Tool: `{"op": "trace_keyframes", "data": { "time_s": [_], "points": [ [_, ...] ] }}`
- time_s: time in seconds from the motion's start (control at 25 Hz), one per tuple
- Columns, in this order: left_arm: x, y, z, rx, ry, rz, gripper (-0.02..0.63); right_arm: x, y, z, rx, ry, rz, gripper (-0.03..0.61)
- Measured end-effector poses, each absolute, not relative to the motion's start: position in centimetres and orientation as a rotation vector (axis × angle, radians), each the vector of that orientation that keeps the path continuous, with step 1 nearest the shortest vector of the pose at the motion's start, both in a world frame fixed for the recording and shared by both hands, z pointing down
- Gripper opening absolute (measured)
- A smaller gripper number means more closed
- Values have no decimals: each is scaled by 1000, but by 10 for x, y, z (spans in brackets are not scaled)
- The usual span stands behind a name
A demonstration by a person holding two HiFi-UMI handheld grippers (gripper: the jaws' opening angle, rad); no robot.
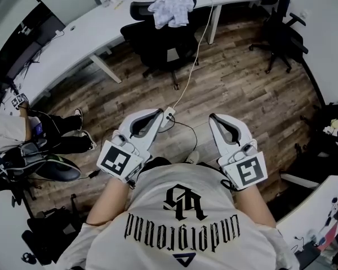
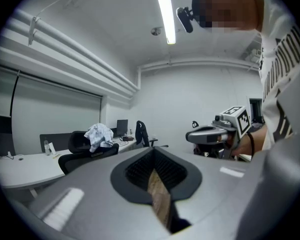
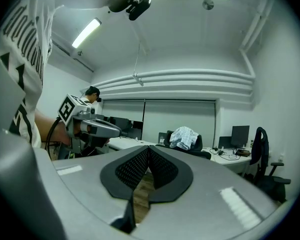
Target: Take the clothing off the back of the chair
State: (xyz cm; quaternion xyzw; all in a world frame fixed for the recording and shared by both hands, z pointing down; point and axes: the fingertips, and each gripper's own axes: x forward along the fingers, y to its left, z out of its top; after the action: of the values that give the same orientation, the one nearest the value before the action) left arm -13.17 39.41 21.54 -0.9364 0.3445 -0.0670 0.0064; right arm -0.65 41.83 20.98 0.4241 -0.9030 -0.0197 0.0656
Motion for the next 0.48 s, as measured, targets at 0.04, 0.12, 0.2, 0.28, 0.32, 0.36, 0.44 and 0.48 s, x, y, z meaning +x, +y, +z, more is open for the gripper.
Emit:
{"op": "trace_keyframes", "data": {
  "time_s": [0.04, 0.12, 0.2, 0.28, 0.32, 0.36, 0.44, 0.48],
  "points": [
    [-126, 390, 216, -2927, 1084, -213, 51, 0, 414, 211, 1277, -2720, -49, 5],
    [-118, 382, 220, -2930, 1096, -227, 51, 8, 402, 214, 1277, -2719, -30, 5],
    [-117, 371, 226, -2938, 1110, -248, 51, 11, 389, 215, 1272, -2725, -24, 5],
    [-120, 359, 231, -2947, 1133, -253, 51, 10, 377, 218, 1264, -2725, -14, 6],
    [-121, 355, 233, -2950, 1142, -250, 51, 9, 373, 220, 1262, -2725, -7, 6],
    [-122, 353, 235, -2949, 1146, -248, 51, 8, 370, 222, 1259, -2727, -4, 6],
    [-123, 348, 239, -2945, 1142, -248, 51, 5, 365, 224, 1252, -2725, -3, 6],
    [-123, 344, 240, -2945, 1137, -248, 51, 3, 362, 225, 1248, -2721, -2, 6]
  ]
}}
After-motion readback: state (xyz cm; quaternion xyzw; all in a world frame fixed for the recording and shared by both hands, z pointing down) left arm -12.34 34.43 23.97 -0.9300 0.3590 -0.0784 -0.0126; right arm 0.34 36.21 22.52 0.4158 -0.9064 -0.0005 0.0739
